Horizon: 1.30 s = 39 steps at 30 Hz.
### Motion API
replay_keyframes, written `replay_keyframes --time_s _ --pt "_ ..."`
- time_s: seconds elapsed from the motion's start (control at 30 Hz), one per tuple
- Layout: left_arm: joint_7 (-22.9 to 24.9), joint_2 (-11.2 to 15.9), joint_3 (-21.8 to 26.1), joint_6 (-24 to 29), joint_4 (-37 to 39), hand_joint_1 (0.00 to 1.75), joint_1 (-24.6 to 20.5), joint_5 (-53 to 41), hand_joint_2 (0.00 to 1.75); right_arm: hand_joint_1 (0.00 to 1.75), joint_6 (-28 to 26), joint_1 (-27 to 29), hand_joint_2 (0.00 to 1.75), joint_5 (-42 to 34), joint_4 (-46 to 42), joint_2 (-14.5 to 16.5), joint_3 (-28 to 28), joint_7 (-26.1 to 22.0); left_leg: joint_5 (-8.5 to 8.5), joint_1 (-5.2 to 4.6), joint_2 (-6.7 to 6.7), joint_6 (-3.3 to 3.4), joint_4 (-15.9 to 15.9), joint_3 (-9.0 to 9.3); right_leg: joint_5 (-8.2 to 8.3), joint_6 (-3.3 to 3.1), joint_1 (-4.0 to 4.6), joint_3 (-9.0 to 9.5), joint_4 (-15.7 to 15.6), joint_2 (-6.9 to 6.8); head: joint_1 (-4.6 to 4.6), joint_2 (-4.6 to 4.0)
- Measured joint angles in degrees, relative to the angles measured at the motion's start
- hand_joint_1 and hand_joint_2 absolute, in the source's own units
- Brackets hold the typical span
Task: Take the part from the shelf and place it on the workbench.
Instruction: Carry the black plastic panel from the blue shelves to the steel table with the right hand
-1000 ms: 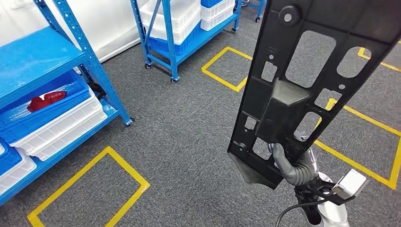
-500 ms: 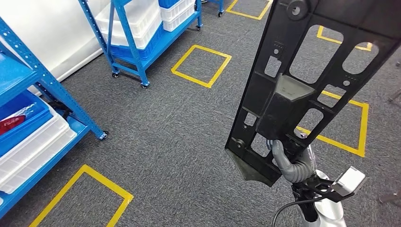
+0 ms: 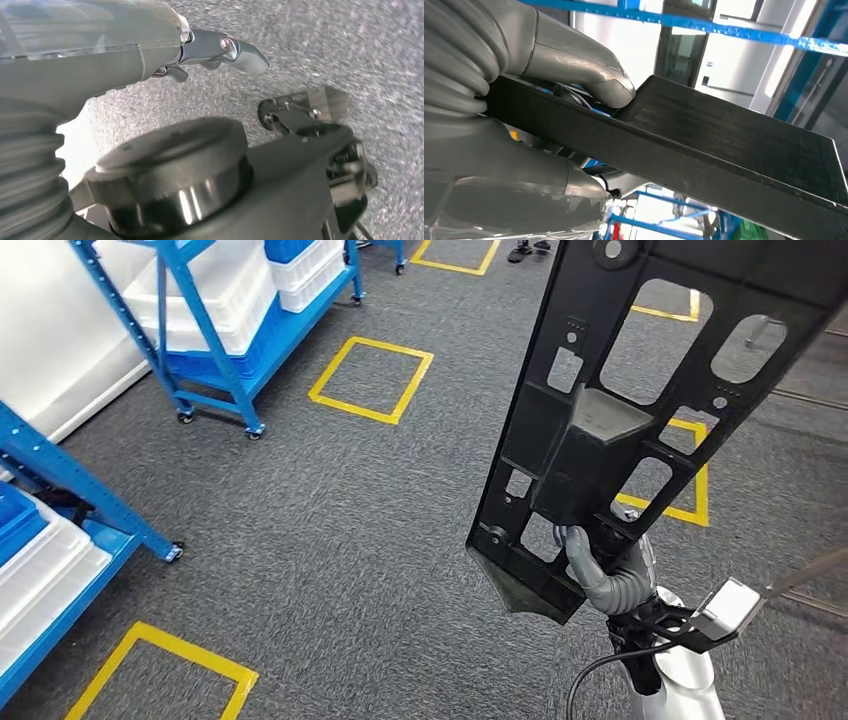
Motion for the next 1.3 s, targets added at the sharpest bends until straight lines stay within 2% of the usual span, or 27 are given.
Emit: replay_keyframes --time_s 0.07,0.13,0.17,0.23,0.3,0.33,0.37,0.4,0.43,0.47,0.53,0.57,0.6,0.63,0.67,0.73,0.8,0.83,0.87,0.9,0.93,1.0,1.07,1.1,1.17,1.23,1.3 --pt "0.0 0.0 0.0 0.0 0.0 0.00 0.0 0.0 1.75 1.75 0.0 -0.2 1.75 0.0 0.1 0.0 0.1 0.0 -0.80 -0.28 0.92 -0.77 0.8 -0.01 0.22 -1.13 0.33 1.26 -2.6 -1.01 0.00 0.00" --pt "0.0 0.0 0.0 0.0 0.0 0.00 -0.1 0.0 1.75 1.75 0.0 -0.2 1.75 0.0 0.1 0.0 0.1 0.0 -1.15 -0.28 1.87 -1.38 0.9 0.21 0.13 -2.42 0.54 0.93 -2.3 0.30 0.01 0.00" --pt "0.0 0.0 0.0 0.0 0.0 0.00 -0.2 -0.1 1.75 1.75 0.0 -0.2 1.75 0.0 0.1 0.0 0.1 0.0 -1.57 -0.14 1.65 -1.72 1.2 0.25 0.20 -2.83 0.54 0.83 -2.3 0.88 0.01 0.00" --pt "0.0 0.0 0.0 0.0 0.0 0.00 -0.1 -0.1 1.75 1.75 0.0 -0.3 1.75 0.0 0.1 0.0 0.1 0.0 -3.92 0.17 -0.52 -2.15 4.3 -0.98 0.47 -3.54 0.48 0.72 -2.6 2.02 0.00 0.00" --pt "0.1 0.0 0.0 -0.1 0.0 0.00 0.0 -0.1 1.75 1.75 0.0 -0.3 1.75 0.0 0.1 0.0 0.1 0.0 -7.64 0.26 -2.90 -2.19 11.4 -4.26 0.63 -3.98 0.65 0.56 -2.6 3.14 0.00 0.00" --pt "0.2 0.0 0.0 -0.2 0.0 0.00 -0.1 -0.2 1.75 1.75 -0.1 -0.2 1.75 0.0 0.1 0.0 0.1 0.0 -8.86 0.22 -3.30 -2.10 14.9 -5.94 0.67 -4.10 0.81 0.50 -2.6 3.80 0.01 0.00" --pt "0.2 0.0 0.0 -0.3 0.0 0.00 -0.1 -0.2 1.75 1.75 -0.2 -0.2 1.75 0.1 0.1 0.0 0.2 0.1 -9.10 0.17 -3.48 -1.93 17.0 -6.99 0.70 -4.19 0.99 0.48 -2.6 4.50 0.01 0.00" --pt "0.2 0.0 0.0 -0.3 0.0 0.00 -0.2 -0.3 1.75 1.75 -0.2 -0.1 1.75 0.1 0.1 0.0 0.2 0.2 -8.19 0.08 -3.61 -1.63 16.9 -7.10 0.73 -4.23 1.17 0.53 -2.6 5.26 0.01 0.00" --pt "0.3 0.0 0.0 -0.3 0.0 0.00 -0.3 -0.3 1.75 1.75 -0.3 -0.1 1.75 0.2 0.1 0.0 0.2 0.3 -6.23 -0.06 -3.92 -1.16 14.7 -6.21 0.75 -4.24 1.34 0.62 -2.6 6.08 0.01 0.00" --pt "0.3 0.0 0.0 -0.3 0.0 0.00 -0.2 -0.4 1.75 1.75 -0.3 -0.1 1.75 0.3 0.1 0.0 0.3 0.4 -3.84 -0.22 -4.75 -0.54 11.1 -4.77 0.79 -4.25 1.44 0.70 -2.6 6.85 0.01 0.00" --pt "0.3 0.1 0.0 -0.2 0.0 0.00 0.0 -0.4 1.75 1.75 -0.3 -0.2 1.75 0.5 0.1 0.0 0.4 0.6 -0.76 -0.42 -7.55 0.60 4.8 -2.30 1.02 -4.00 1.42 0.61 -2.6 8.24 0.00 0.00" --pt "0.3 0.2 0.0 -0.1 0.0 0.00 0.0 -0.4 1.75 1.75 -0.3 -0.2 1.75 0.5 0.1 0.0 0.5 0.7 -0.31 -0.57 -8.50 0.91 3.3 -1.77 1.22 -3.70 1.18 0.38 -2.7 8.87 -0.01 0.00" --pt "0.3 0.2 0.0 -0.1 0.0 0.00 0.0 -0.4 1.75 1.75 -0.3 -0.1 1.75 0.6 0.0 0.0 0.5 0.8 -0.40 -0.72 -8.76 1.06 2.6 -1.58 1.49 -3.30 0.92 0.12 -2.7 9.48 -0.01 0.00" --pt "0.3 0.2 0.0 -0.1 0.0 0.00 -0.1 -0.4 1.75 1.75 -0.3 0.0 1.75 0.7 0.0 0.0 0.6 0.8 -0.26 -0.82 -8.17 1.06 1.8 -1.32 1.81 -2.82 0.77 -0.08 -3.0 10.18 -0.01 0.00" --pt "0.3 0.1 0.1 -0.1 0.0 0.00 -0.3 -0.4 1.75 1.75 -0.3 0.1 1.75 0.7 0.0 0.0 0.6 0.9 -0.03 -0.73 -7.39 1.06 1.0 -0.99 2.01 -2.48 0.72 -0.21 -3.1 10.22 0.00 0.00" --pt "0.3 0.1 0.1 0.0 0.0 0.00 -0.3 -0.4 1.75 1.75 -0.3 0.0 1.75 0.7 -0.2 0.0 0.6 0.9 0.74 -0.38 -5.85 1.25 -0.9 -0.25 0.84 -1.98 1.02 -1.05 -1.7 7.72 0.01 0.00" --pt "0.3 0.1 0.1 0.1 0.0 0.00 -0.1 -0.4 1.75 1.75 -0.3 -0.2 1.75 0.7 -0.2 0.1 0.7 0.9 1.17 -0.34 -4.35 1.54 -1.6 -0.02 -2.63 -1.63 0.96 -3.65 4.1 4.35 0.02 0.00" --pt "0.3 0.1 0.1 0.1 0.0 0.00 0.0 -0.4 1.75 1.75 -0.3 -0.1 1.75 0.7 -0.2 0.1 0.8 0.9 1.17 -0.36 -3.55 1.61 -1.5 -0.05 -4.24 -1.38 0.74 -5.19 7.6 3.68 0.01 0.00" --pt "0.3 0.1 0.2 0.1 0.0 0.00 0.0 -0.4 1.75 1.75 -0.3 0.0 1.75 0.6 -0.2 0.2 0.8 0.9 1.11 -0.36 -2.81 1.55 -1.4 -0.10 -4.96 -1.12 0.52 -6.15 10.0 3.40 0.01 0.00" --pt "0.3 0.1 0.2 0.1 0.0 0.00 0.0 -0.4 1.75 1.75 -0.3 0.1 1.75 0.6 -0.2 0.2 0.8 0.9 0.99 -0.33 -2.07 1.44 -1.3 -0.13 -4.66 -0.86 0.30 -6.12 10.5 3.18 0.01 0.00" --pt "0.3 0.0 0.2 0.1 0.0 0.00 0.0 -0.4 1.75 1.75 -0.3 0.1 1.75 0.5 -0.2 0.2 0.8 0.8 0.80 -0.26 -1.35 1.26 -1.1 -0.15 -3.51 -0.61 0.11 -5.01 8.8 2.85 0.01 0.00" --pt "0.2 0.0 0.2 0.1 0.0 0.00 -0.1 -0.4 1.75 1.75 -0.2 0.1 1.75 0.4 -0.2 0.2 0.8 0.7 0.12 -0.20 -0.13 0.66 -0.3 -0.20 -0.79 -0.40 0.09 -0.77 1.8 0.65 0.01 0.00" --pt "0.0 0.0 0.2 0.1 0.0 0.00 -0.1 -0.5 1.75 1.75 -0.2 0.0 1.75 0.2 -0.2 0.2 0.9 0.5 -0.68 -0.47 0.87 -0.04 0.6 -0.24 0.05 -1.13 0.40 1.61 -2.5 -0.93 0.00 0.00" --pt "0.0 0.0 0.2 0.1 0.0 0.00 -0.1 -0.6 1.75 1.75 -0.3 0.1 1.75 0.1 -0.2 0.2 0.9 0.5 -0.92 -0.61 1.35 -0.34 0.9 -0.22 -0.25 -1.68 0.61 1.62 -2.7 -0.87 0.00 0.00" --pt "-0.1 0.0 0.2 0.1 0.0 0.00 -0.2 -0.7 1.75 1.75 -0.3 0.2 1.75 -0.1 -0.2 0.2 0.9 0.5 -1.29 -0.54 2.03 -0.97 1.0 -0.03 -0.10 -2.55 0.66 1.38 -2.7 0.43 0.00 0.00" --pt "-0.1 0.0 0.2 0.1 0.0 0.00 -0.2 -0.8 1.75 1.75 -0.3 0.3 1.75 -0.1 -0.3 0.2 0.8 0.4 -2.98 -0.20 0.18 -1.58 2.9 -0.70 0.13 -3.23 0.52 1.30 -3.0 1.58 0.00 0.00" --pt "-0.1 0.0 0.2 0.1 0.0 0.00 -0.1 -0.9 1.75 1.75 -0.3 0.3 1.75 -0.1 -0.4 0.2 0.8 0.4 -6.56 -0.01 -2.61 -1.83 9.2 -3.44 0.27 -3.69 0.50 1.22 -3.1 2.69 0.00 0.00"
